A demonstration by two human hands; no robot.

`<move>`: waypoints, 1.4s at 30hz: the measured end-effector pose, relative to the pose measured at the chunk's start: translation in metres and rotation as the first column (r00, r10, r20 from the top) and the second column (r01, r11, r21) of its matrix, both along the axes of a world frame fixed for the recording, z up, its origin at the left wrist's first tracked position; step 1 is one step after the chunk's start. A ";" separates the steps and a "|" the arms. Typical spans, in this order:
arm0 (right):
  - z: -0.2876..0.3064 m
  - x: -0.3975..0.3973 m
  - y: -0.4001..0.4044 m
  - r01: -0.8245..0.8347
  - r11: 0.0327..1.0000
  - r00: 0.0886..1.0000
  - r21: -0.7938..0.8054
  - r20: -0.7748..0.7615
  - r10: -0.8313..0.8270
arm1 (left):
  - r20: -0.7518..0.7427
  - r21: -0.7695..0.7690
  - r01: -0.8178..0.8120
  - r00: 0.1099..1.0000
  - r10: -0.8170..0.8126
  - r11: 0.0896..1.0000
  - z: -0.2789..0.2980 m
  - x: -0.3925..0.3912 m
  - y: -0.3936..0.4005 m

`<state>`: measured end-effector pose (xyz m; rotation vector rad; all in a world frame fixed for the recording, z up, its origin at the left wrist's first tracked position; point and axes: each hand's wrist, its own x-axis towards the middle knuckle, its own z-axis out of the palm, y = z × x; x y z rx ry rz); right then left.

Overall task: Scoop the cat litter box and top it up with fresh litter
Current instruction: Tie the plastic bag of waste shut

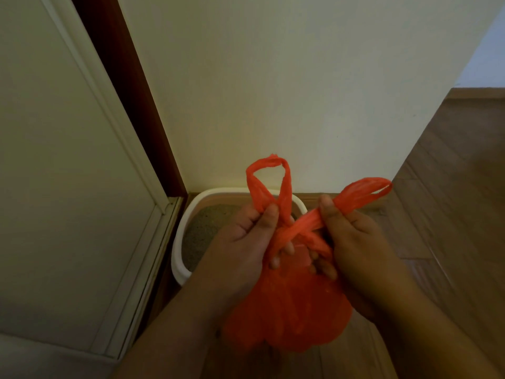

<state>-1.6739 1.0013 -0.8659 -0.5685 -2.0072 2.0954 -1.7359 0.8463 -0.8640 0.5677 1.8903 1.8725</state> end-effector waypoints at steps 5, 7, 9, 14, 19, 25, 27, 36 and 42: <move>-0.001 -0.005 0.003 0.070 0.916 0.997 -0.394 0.013 -0.070 | 0.051 0.015 0.083 0.995 -0.084 0.996 0.000 -0.002 -0.005; 0.000 -0.005 0.009 0.053 0.866 0.998 -0.497 0.013 -0.054 | 0.078 -0.016 0.137 0.988 -0.136 0.990 -0.001 -0.005 -0.008; 0.002 -0.004 0.013 0.033 0.824 0.999 -0.565 0.018 -0.028 | 0.080 -0.040 0.164 0.984 -0.160 0.986 0.001 -0.005 -0.009; 0.004 -0.004 0.014 0.069 0.796 0.997 -0.601 0.012 -0.077 | -0.003 -0.028 0.186 0.982 -0.187 0.982 0.000 -0.003 -0.004; 0.000 -0.008 0.005 0.132 0.853 0.963 -0.504 -0.141 -0.232 | -0.036 -0.003 0.169 0.985 -0.169 0.986 -0.011 -0.003 0.000; -0.006 -0.009 0.003 0.082 0.948 0.976 -0.307 -0.168 -0.138 | -0.116 -0.105 0.016 0.993 -0.028 0.994 -0.016 -0.009 0.005; -0.005 -0.007 0.003 0.033 0.960 0.992 -0.278 -0.110 -0.066 | -0.177 -0.201 -0.019 0.984 -0.017 0.979 -0.017 -0.009 0.004; -0.007 -0.004 0.004 -0.162 0.986 0.987 -0.029 0.016 0.163 | -0.174 -0.264 -0.106 0.983 0.061 0.959 -0.018 -0.010 0.004; -0.012 -0.007 0.012 -0.094 0.994 0.995 0.054 -0.010 0.094 | 0.022 -0.153 -0.066 0.997 0.070 0.986 -0.017 -0.010 0.007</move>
